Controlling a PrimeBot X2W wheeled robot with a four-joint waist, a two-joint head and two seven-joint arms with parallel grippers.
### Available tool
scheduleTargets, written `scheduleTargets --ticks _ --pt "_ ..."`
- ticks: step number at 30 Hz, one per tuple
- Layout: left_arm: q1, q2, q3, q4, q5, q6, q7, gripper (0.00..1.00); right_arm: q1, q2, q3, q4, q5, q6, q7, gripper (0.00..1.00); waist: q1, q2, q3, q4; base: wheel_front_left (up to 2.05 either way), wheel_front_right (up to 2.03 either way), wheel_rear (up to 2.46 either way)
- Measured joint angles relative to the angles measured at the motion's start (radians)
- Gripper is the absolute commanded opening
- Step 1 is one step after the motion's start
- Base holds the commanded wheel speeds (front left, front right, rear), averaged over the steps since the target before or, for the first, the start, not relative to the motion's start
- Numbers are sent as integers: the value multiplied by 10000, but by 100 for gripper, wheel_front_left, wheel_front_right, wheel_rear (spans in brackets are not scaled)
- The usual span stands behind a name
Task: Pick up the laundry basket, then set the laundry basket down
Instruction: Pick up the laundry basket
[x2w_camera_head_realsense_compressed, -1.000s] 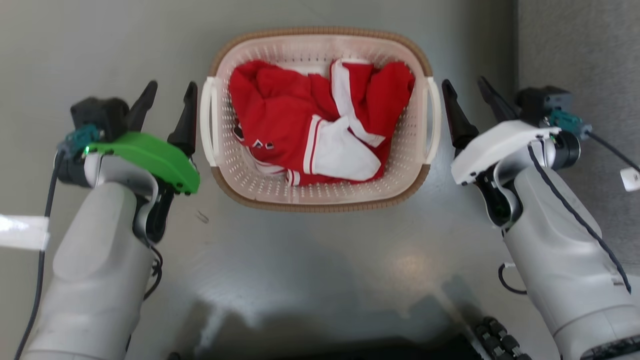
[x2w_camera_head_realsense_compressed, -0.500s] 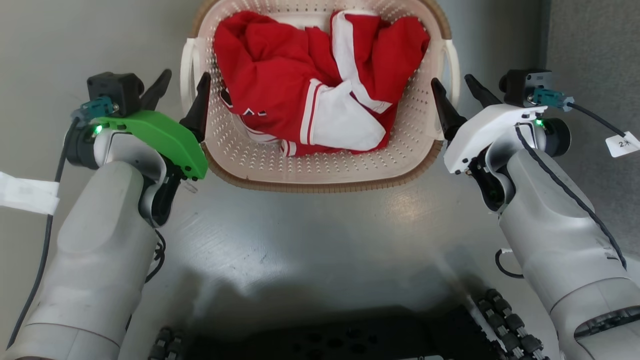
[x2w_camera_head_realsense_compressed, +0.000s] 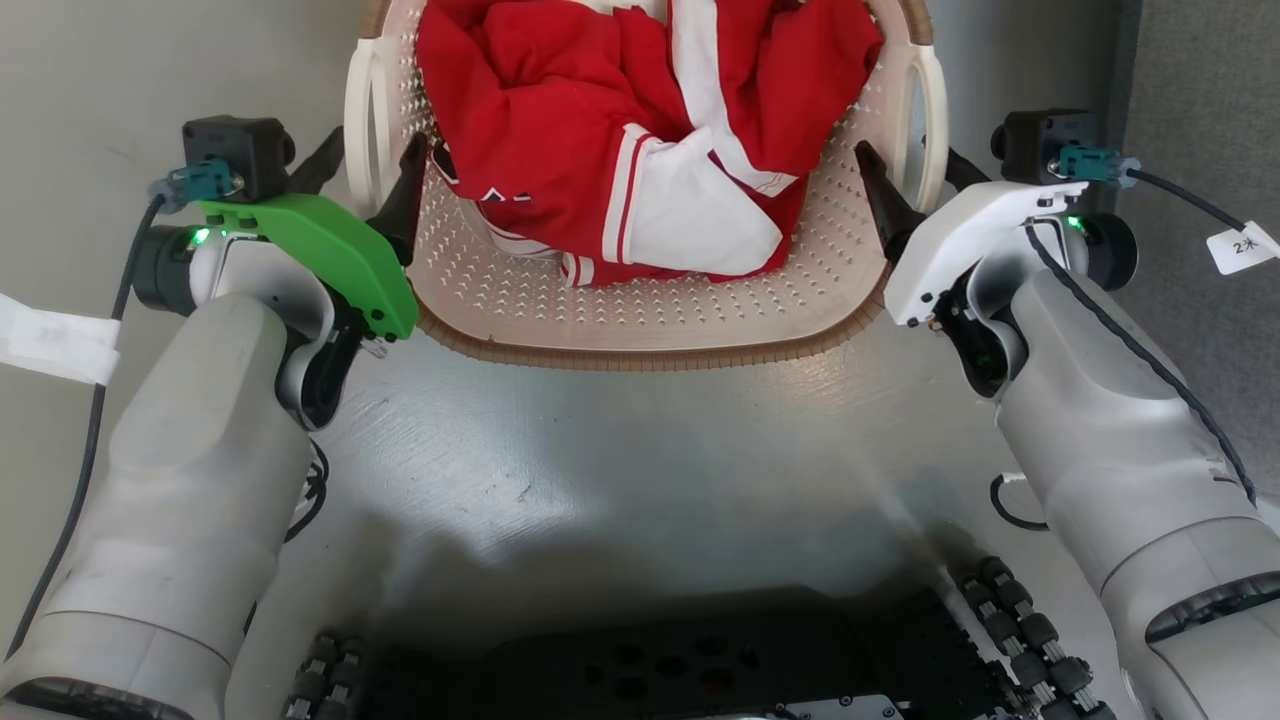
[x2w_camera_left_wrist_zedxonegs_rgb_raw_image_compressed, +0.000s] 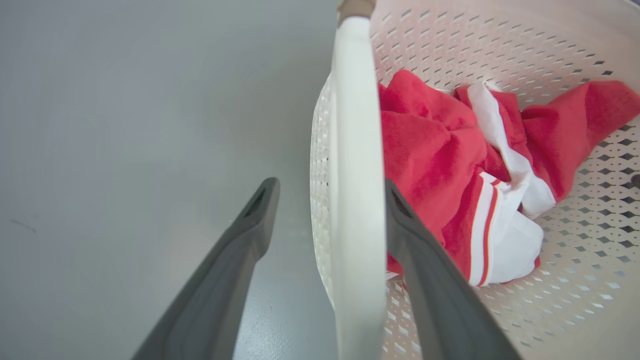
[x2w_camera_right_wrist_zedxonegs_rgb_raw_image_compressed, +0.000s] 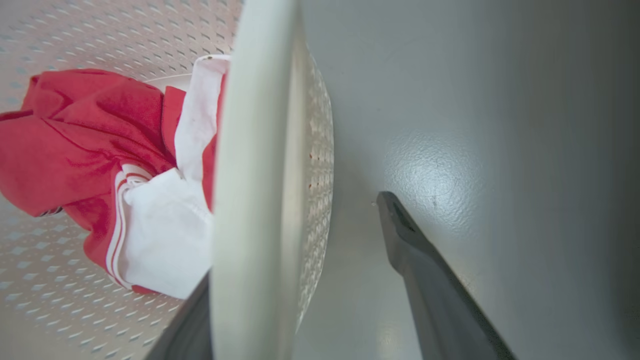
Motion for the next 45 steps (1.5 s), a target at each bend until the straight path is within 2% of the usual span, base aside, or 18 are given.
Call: scheduleTargets --ticks 2,3,5,6,7,26,35,45 --pt "-16 -2 -113 65 -67 0 -13 99 -19 0 107 65 155 8 -6 71 0 0 20 22 0 0 0" --pt "-24 -2 -163 107 -102 0 -15 91 -41 2 151 96 198 12 -21 50 0 0 26 32 0 0 0" --pt "-52 0 -288 192 -119 0 -86 47 -136 0 255 148 272 27 -59 13 0 0 36 49 0 0 0" --pt "-74 0 -343 207 -203 0 -88 39 -184 0 320 157 314 59 -65 0 0 0 38 58 0 0 0" --pt "-104 0 -387 222 -307 0 -94 0 -225 0 376 165 336 96 -92 0 0 0 39 66 0 0 0" --pt "-184 -132 -1373 878 -1216 -31 -485 0 -366 159 1072 874 1074 90 -474 0 0 0 -710 119 0 0 0" --pt "186 -226 -1852 1168 -1825 -31 -499 0 -105 178 1363 1333 1440 98 -468 0 -1 0 -1752 93 0 0 0" --pt "620 -278 -2243 1446 -2447 -29 -165 0 108 182 1837 1578 1732 100 130 0 -1 0 -2978 69 0 0 0"
